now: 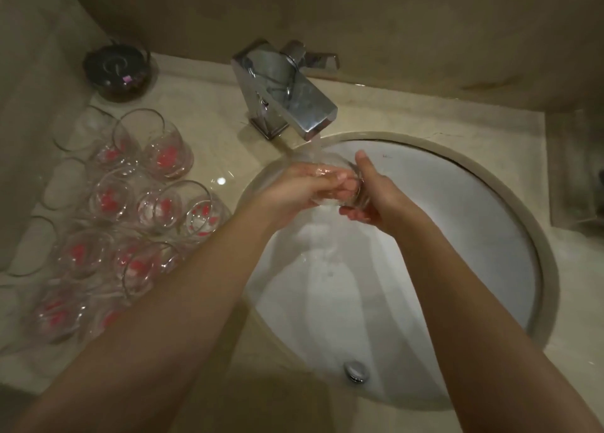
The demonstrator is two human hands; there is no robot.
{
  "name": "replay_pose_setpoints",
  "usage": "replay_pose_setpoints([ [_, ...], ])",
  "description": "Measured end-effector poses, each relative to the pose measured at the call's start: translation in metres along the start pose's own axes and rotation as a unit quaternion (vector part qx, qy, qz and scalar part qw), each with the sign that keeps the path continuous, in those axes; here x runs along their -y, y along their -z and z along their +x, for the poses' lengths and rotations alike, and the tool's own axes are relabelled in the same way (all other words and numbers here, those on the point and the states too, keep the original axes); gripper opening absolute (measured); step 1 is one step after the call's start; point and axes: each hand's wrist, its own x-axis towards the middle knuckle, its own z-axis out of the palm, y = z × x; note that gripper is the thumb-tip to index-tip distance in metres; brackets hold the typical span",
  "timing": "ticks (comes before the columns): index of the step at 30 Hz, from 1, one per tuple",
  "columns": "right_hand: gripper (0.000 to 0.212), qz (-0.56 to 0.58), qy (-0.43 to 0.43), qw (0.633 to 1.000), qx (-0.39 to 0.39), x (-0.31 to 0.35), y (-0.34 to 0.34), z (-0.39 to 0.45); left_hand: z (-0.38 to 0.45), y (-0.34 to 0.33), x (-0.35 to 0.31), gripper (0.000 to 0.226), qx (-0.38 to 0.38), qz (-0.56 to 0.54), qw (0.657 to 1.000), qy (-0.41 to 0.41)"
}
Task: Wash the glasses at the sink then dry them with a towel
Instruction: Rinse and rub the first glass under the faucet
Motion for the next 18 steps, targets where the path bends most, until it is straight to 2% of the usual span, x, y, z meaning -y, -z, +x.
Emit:
replay_pose_setpoints([
  [2, 0.048, 0.014, 0.057, 0.998, -0.006, -0.007, -0.005, 0.002, 0.004, -0.001, 0.001, 0.031, -0.007, -0.012, 0.999, 0.035],
  [4, 0.030, 0.061, 0.124, 0.990, 0.006, -0.015, -0.011, 0.001, 0.008, -0.001, -0.001, 0.030, -0.049, -0.068, 0.995, 0.060],
  [5, 0.022, 0.077, 0.136, 0.988, 0.004, -0.017, -0.014, 0.000, 0.011, -0.001, 0.000, 0.025, -0.078, -0.096, 0.991, 0.053],
  [7, 0.015, 0.077, 0.104, 0.991, -0.026, -0.013, -0.017, -0.002, 0.010, -0.001, 0.000, 0.019, -0.091, -0.092, 0.991, 0.019],
  [8, 0.023, 0.069, 0.067, 0.994, -0.043, -0.011, -0.017, -0.003, 0.008, -0.003, 0.001, 0.019, -0.086, -0.078, 0.993, 0.004],
  [10, 0.054, 0.048, -0.007, 0.998, -0.046, -0.004, -0.013, -0.004, 0.002, -0.008, 0.000, 0.024, -0.076, -0.061, 0.995, -0.027],
  [11, 0.062, 0.036, -0.018, 0.999, -0.034, -0.002, -0.011, -0.004, 0.000, -0.011, 0.000, 0.026, -0.077, -0.061, 0.994, -0.040],
  [12, 0.061, 0.034, -0.007, 0.999, -0.025, -0.001, -0.011, -0.002, -0.002, -0.015, -0.001, 0.026, -0.089, -0.058, 0.993, -0.050],
  [16, 0.025, 0.084, 0.124, 0.989, -0.007, -0.011, -0.018, 0.002, 0.010, -0.021, -0.007, 0.024, -0.212, -0.047, 0.975, -0.038],
  [18, 0.007, 0.057, 0.183, 0.981, -0.024, -0.015, -0.023, 0.000, 0.013, -0.019, -0.009, 0.022, -0.205, -0.070, 0.976, 0.006],
])
